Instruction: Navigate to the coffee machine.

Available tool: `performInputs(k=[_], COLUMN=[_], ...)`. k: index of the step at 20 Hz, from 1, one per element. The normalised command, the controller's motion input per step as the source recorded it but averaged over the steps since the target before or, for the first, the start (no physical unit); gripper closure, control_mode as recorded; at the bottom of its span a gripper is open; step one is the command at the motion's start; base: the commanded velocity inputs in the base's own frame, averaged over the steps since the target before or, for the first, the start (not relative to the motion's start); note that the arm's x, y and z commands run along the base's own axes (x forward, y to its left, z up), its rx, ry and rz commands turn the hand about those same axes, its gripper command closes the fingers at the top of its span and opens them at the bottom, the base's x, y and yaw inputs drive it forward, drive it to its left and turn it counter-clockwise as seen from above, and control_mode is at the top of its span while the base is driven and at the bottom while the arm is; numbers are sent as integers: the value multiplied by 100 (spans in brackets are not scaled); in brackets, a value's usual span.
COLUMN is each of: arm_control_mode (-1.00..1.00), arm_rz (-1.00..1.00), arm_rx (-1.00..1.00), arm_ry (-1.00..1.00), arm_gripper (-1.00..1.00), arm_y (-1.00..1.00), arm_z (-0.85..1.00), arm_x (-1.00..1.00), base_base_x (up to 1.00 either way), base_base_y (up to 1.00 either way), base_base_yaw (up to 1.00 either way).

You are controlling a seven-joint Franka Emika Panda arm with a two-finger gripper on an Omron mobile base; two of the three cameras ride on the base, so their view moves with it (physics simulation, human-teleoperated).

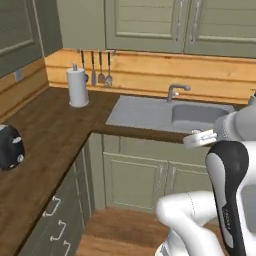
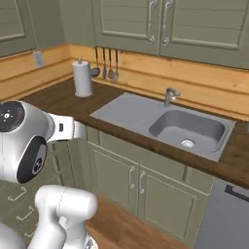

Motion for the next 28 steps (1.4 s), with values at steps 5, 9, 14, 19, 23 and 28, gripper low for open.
performInputs(k=[5,9,14,19,23,28], arm_control_mode=[100,100,100,100,100,100], arm_rz=[0,0,0,0,0,0], arm_rx=[0,0,0,0,0,0], arm_ry=[0,0,0,0,0,0], arm_gripper=[-100,-100,-100,-100,-100,-100], arm_y=[0,0,0,0,0,0], arm_z=[0,0,0,0,0,0], arm_x=[0,0,0,0,0,0], base_base_x=[0,0,0,0,0,0], base_base_y=[-25,-67,-88,-97,-52,-22], base_base_yaw=[-93,-81,-76,-73,-86,-94])
